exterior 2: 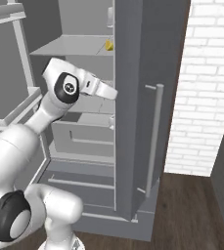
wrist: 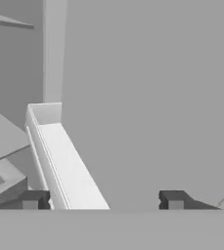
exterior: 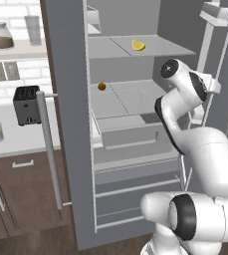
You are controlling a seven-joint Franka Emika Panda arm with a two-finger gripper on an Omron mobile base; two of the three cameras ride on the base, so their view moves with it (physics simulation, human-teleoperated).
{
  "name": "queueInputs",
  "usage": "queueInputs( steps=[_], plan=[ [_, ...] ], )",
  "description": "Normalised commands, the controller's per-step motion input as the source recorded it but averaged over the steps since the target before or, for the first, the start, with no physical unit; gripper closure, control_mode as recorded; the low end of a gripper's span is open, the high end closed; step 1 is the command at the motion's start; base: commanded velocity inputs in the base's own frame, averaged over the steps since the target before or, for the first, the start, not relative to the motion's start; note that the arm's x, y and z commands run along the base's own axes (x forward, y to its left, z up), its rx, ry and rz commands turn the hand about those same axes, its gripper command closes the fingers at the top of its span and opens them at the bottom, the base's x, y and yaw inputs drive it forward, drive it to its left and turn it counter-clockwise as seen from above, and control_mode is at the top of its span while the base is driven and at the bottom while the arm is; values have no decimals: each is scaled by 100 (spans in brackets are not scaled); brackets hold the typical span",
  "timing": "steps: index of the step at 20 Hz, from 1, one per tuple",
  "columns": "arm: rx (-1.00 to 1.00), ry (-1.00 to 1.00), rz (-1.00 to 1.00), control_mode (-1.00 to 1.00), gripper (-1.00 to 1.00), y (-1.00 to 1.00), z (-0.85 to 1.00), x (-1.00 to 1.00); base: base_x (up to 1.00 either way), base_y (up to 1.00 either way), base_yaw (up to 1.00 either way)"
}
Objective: Grab a lemon wedge from the fridge and one ice cube from the ice bowl, and put them in the glass of lemonade.
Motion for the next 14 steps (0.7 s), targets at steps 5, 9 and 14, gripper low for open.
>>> queueInputs(
  steps=[5,9,14],
  plan=[
    [0,1,-17,-100,-100,-100,-8,-35,0,0,0],
    [2,-5,-8,-100,-100,-77,0,-51,0,0,0],
    [14,-9,18,-100,-100,93,23,-15,0,0,0]
  ],
)
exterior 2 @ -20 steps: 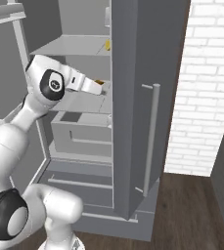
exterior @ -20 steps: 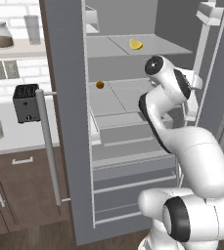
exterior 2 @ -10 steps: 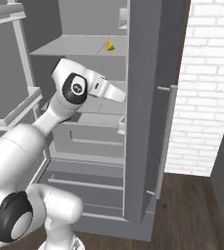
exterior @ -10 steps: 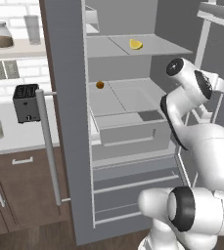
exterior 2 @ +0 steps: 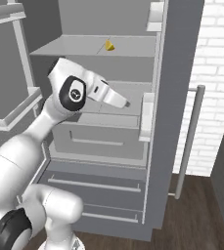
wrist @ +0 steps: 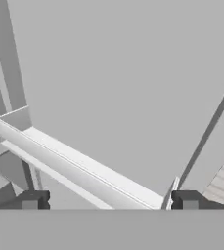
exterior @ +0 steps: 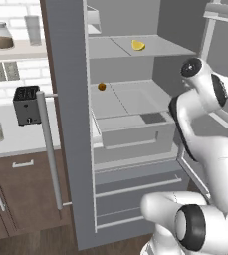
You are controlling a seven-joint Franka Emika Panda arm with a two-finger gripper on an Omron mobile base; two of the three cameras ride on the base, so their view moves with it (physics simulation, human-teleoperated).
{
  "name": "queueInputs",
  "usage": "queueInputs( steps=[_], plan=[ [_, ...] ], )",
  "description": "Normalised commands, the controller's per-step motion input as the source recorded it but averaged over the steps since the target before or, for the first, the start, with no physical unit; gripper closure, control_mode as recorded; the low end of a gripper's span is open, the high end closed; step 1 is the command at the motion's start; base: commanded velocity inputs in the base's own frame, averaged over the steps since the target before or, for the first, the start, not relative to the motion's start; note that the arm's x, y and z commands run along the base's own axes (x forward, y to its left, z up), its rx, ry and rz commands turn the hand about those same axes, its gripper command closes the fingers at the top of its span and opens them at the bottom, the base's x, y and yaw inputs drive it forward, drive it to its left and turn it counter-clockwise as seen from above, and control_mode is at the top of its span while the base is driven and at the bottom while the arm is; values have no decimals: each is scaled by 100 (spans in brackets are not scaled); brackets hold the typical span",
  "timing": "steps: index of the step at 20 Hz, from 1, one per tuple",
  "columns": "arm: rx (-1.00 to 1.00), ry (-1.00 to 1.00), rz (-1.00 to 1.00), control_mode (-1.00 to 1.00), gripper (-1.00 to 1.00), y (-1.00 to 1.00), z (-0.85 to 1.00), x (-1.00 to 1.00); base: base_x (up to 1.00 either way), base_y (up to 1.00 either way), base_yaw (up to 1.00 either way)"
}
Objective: Grab a lemon wedge from the fridge and one ice cube from the ice bowl, and put them in the glass of lemonade.
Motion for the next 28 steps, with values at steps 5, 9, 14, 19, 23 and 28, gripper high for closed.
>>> queueInputs(
  steps=[5,9,14,19,23,28],
  plan=[
    [18,30,36,-100,-100,99,27,-6,0,0,0],
    [31,32,43,-100,-100,71,4,-52,0,0,0],
    [32,-3,29,-100,-100,54,-87,-90,0,0,0],
    [-3,-30,12,-100,-100,12,-47,-26,0,0,0],
    [-1,-5,1,-100,-100,0,-1,0,0,0,0],
    [0,-17,-4,-100,-100,-24,15,4,0,0,0]
  ],
)
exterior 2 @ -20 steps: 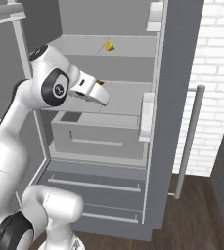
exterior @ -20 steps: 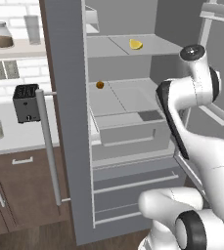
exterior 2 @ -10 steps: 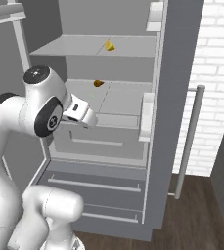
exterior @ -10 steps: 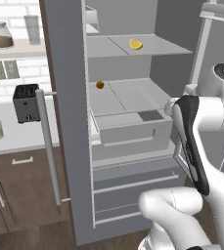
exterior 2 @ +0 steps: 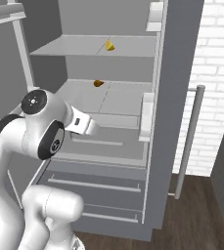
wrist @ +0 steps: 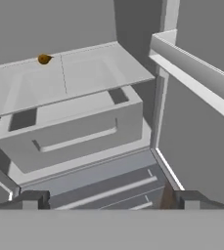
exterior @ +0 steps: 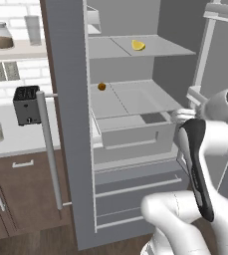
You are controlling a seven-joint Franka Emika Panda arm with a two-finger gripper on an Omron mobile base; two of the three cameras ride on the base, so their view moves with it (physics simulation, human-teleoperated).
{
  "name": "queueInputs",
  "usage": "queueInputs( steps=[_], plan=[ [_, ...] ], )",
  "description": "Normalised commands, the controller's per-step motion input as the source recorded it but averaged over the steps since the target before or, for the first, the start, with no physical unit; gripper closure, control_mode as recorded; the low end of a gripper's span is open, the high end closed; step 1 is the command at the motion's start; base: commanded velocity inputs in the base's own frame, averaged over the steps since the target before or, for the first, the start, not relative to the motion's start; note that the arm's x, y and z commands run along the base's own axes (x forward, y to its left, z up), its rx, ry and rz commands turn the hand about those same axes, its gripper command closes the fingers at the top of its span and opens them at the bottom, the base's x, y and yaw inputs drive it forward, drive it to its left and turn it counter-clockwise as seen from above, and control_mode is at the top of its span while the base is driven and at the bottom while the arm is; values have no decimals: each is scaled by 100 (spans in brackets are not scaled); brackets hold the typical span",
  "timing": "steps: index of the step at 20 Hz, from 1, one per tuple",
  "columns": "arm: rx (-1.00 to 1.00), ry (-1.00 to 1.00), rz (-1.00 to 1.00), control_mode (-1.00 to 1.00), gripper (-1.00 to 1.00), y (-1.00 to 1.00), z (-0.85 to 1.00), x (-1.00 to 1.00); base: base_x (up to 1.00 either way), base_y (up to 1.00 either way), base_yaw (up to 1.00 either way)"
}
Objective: Grab a lemon wedge from the fridge and one ice cube from the ice bowl, and put them in the glass of lemonade.
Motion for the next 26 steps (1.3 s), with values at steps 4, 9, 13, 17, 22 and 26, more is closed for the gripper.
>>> queueInputs(
  steps=[4,9,13,17,22,26],
  plan=[
    [7,4,-8,-100,-100,-14,43,11,0,0,0],
    [0,2,0,-100,-100,-5,0,0,0,0,0],
    [0,0,0,100,-100,-37,0,4,13,-30,0],
    [0,0,0,100,-100,0,0,0,46,-4,0],
    [0,0,0,100,-100,0,0,0,42,33,0],
    [0,0,0,100,-100,0,0,0,69,2,0]
  ],
)
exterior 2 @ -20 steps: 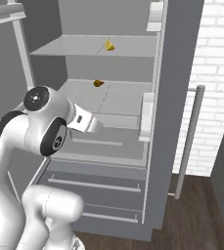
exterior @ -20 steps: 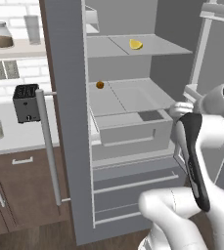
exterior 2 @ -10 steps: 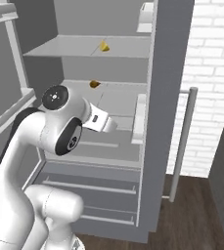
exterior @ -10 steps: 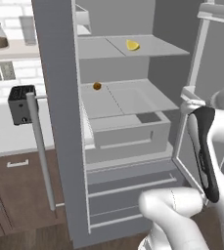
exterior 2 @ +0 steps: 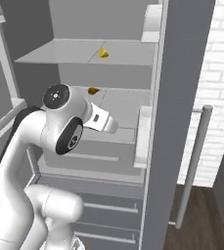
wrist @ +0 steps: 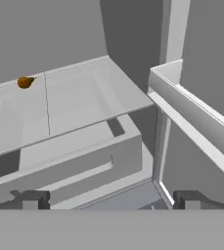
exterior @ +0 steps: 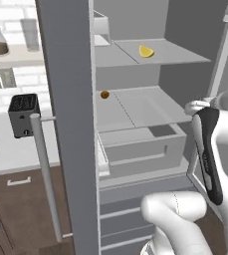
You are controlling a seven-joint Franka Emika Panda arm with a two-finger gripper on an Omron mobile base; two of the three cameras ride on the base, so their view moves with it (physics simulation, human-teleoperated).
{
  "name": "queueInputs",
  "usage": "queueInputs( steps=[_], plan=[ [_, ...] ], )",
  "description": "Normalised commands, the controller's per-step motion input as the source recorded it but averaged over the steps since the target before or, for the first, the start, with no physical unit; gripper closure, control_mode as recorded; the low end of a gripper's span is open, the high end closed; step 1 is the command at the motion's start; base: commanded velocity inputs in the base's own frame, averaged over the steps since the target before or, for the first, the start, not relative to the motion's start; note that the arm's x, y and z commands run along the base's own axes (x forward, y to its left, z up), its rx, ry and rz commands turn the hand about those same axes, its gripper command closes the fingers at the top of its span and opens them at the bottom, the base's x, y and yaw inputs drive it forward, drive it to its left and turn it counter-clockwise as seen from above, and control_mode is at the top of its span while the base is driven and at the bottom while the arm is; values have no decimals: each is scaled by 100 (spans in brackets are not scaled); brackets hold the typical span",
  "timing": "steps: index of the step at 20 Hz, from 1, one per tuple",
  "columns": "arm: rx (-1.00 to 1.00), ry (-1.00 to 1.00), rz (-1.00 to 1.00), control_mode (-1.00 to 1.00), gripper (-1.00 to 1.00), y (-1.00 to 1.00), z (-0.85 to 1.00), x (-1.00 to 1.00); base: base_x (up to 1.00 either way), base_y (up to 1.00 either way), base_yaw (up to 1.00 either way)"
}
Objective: Grab a lemon wedge from the fridge and one ice cube from the ice bowl, and put them in the glass of lemonade.
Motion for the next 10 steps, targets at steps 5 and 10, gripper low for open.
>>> queueInputs(
  steps=[5,10],
  plan=[
    [0,0,0,100,-100,0,0,0,92,0,0],
    [0,-1,2,-100,-100,0,31,1,39,0,1]
  ],
)
